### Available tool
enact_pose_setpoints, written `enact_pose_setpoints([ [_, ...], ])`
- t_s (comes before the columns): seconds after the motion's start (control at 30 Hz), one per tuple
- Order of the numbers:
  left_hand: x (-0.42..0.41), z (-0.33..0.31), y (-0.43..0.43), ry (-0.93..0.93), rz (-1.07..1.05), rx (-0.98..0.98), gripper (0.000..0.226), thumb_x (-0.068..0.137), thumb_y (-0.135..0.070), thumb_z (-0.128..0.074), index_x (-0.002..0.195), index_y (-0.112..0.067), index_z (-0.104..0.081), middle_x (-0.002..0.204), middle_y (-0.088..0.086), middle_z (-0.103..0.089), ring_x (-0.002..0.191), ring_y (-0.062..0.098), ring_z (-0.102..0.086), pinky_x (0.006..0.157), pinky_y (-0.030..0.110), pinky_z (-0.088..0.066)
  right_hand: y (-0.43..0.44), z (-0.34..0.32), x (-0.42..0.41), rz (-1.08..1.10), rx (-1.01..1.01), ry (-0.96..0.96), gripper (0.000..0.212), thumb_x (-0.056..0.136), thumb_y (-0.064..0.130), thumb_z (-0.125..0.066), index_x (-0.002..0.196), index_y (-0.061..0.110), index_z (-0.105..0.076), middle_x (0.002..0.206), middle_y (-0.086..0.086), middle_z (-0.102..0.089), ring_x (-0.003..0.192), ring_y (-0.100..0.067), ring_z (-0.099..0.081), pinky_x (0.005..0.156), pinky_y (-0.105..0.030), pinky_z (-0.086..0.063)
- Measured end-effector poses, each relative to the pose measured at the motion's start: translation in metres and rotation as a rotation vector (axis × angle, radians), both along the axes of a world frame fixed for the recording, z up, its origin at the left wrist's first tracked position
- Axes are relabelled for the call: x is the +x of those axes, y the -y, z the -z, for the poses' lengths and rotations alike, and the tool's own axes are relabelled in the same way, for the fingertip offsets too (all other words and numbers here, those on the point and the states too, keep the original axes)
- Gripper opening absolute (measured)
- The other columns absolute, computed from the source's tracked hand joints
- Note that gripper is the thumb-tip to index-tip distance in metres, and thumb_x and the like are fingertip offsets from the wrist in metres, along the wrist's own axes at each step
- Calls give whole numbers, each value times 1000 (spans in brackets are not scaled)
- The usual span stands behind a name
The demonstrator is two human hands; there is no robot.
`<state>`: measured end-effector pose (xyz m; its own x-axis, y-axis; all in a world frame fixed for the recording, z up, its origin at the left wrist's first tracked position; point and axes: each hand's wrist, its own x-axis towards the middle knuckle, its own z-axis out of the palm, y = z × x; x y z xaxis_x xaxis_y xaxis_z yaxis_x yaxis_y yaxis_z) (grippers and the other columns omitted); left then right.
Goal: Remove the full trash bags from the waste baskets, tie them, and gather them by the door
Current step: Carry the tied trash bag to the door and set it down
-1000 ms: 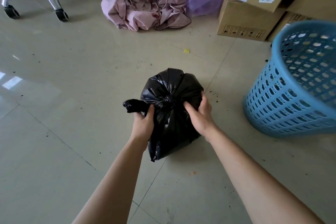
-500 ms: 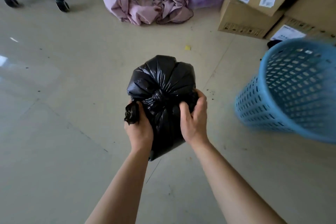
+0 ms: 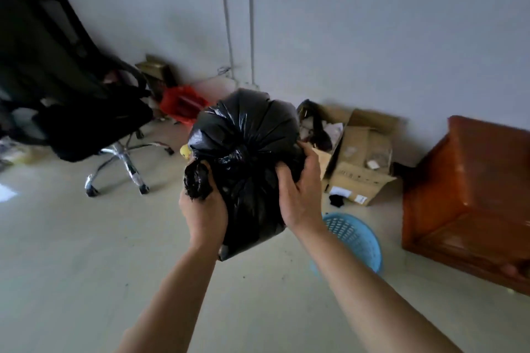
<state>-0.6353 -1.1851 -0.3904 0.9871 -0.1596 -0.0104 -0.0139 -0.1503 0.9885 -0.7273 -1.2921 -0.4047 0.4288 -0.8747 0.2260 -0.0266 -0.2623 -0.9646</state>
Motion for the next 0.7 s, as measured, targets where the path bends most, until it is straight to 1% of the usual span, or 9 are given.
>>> enact_pose_setpoints([
  [0.1, -28, -129, 12, 81, 113, 5, 34, 93, -32, -41, 104, -10, -64, 102, 13, -67, 100, 32, -59, 93, 44, -44, 3, -128, -31, 117, -57, 51, 40, 88, 38, -57, 126, 32, -50, 124, 2, -56, 121, -12, -52, 105, -39, -44],
  [0.13, -46, -175, 22, 96, 187, -22, 32, 93, -31, -43, 105, -10, -64, 101, 9, -66, 101, 30, -59, 94, 41, -43, 7, -171, -57, 182, -98, 63, 37, 88, 38, -57, 124, 35, -50, 123, 3, -56, 120, -13, -52, 104, -41, -44],
  [0.2, -69, -225, 35, 88, 255, -72, 14, 99, -20, -49, 96, -15, -60, 88, -1, -61, 94, 22, -54, 81, 25, -36, 11, -222, -86, 245, -141, 53, 34, 89, 35, -58, 122, 38, -50, 121, 5, -57, 118, -12, -53, 103, -39, -45],
  [0.27, -103, -272, 58, 116, 383, -96, 23, 99, -5, -47, 82, -19, -53, 78, -5, -56, 88, 21, -51, 70, 23, -32, 18, -268, -133, 366, -205, 35, 37, 91, 33, -58, 127, 27, -51, 119, 9, -56, 116, -8, -52, 101, -31, -44],
  [0.33, -142, -303, 80, 125, 499, -118, 20, 99, -2, -45, 89, -14, -58, 87, 3, -60, 89, 21, -51, 70, 23, -32, 25, -304, -182, 485, -271, 15, 40, 93, 31, -58, 130, 20, -50, 120, 10, -55, 116, -8, -50, 101, -29, -42],
  [0.4, -197, -330, 103, 140, 615, -173, 19, 100, -4, -45, 105, -4, -63, 95, 8, -60, 90, 20, -52, 72, 22, -33, 29, -336, -246, 607, -308, -5, 44, 93, 35, -58, 133, 19, -49, 123, 5, -54, 118, -11, -50, 102, -34, -44],
  [0.43, -228, -342, 111, 158, 685, -200, 20, 100, -5, -45, 108, -1, -64, 95, 7, -61, 90, 19, -53, 71, 22, -34, 31, -347, -281, 658, -314, -13, 46, 92, 38, -57, 133, 20, -49, 124, 3, -55, 118, -13, -51, 102, -37, -46],
  [0.57, -370, -375, 140, 232, 971, -295, 19, 99, -5, -45, 103, -1, -62, 87, 3, -59, 85, 18, -52, 68, 24, -33, 26, -381, -435, 888, -370, -25, 48, 92, 44, -56, 134, 23, -46, 124, 1, -54, 119, -17, -53, 101, -44, -48],
  [0.7, -513, -391, 158, 244, 1148, -357, 17, 99, -6, -43, 98, -11, -59, 78, -9, -56, 71, 8, -49, 58, 19, -33, 16, -392, -566, 1093, -370, -23, 36, 94, 33, -59, 128, 26, -48, 122, 3, -53, 114, -6, -50, 101, -32, -44],
])
